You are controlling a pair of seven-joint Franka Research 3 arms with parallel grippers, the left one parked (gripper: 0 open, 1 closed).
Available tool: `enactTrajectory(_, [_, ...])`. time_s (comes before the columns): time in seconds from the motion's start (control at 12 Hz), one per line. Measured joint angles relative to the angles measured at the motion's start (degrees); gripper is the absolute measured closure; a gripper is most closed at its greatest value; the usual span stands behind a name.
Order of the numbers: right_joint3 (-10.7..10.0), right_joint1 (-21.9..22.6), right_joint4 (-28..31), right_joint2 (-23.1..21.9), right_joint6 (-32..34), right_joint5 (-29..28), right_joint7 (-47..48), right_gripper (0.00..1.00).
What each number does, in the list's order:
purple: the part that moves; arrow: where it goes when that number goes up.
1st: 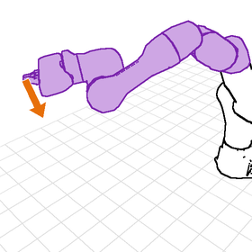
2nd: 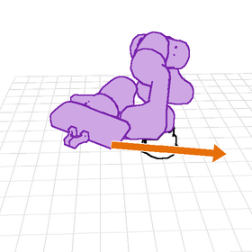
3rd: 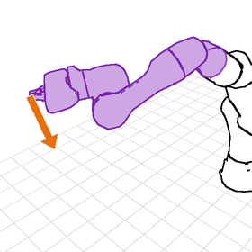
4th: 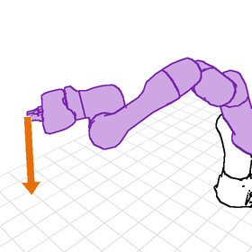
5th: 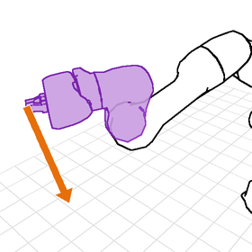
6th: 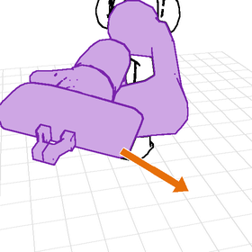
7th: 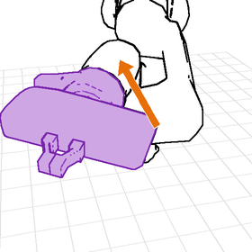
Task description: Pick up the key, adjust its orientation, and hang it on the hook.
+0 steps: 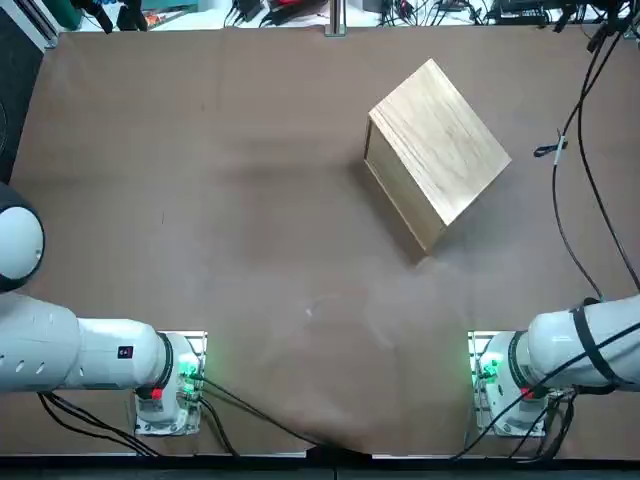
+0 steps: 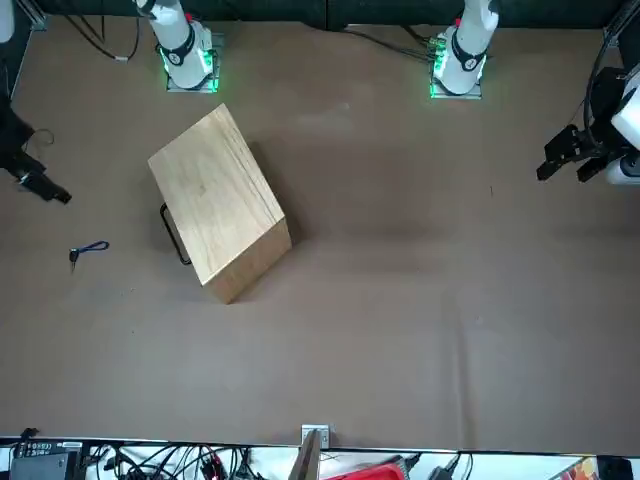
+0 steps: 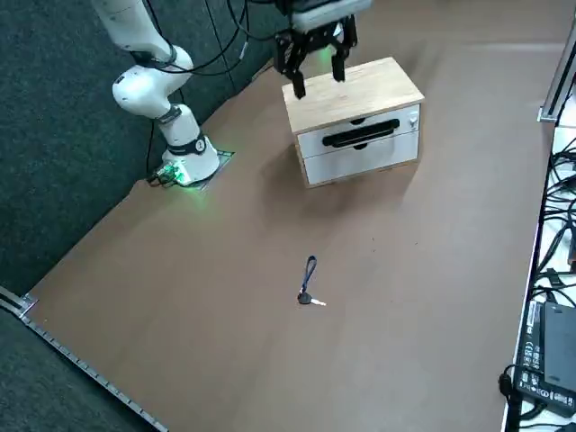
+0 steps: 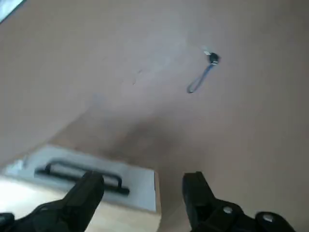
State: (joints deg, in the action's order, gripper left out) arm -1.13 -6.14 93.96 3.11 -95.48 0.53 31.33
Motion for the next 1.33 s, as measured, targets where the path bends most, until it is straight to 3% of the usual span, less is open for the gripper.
enactTrajectory(0.58, [-0.33,-9.59,0.12,4.97,-7.21,0.00,17.95,0.00])
enactTrajectory(1.0, [-0.35,-11.74,0.24,7.94,-9.83,0.00,30.92,0.00])
enactTrajectory(1.33, [-0.36,-12.80,2.53,14.40,-16.32,0.00,33.72,0.00])
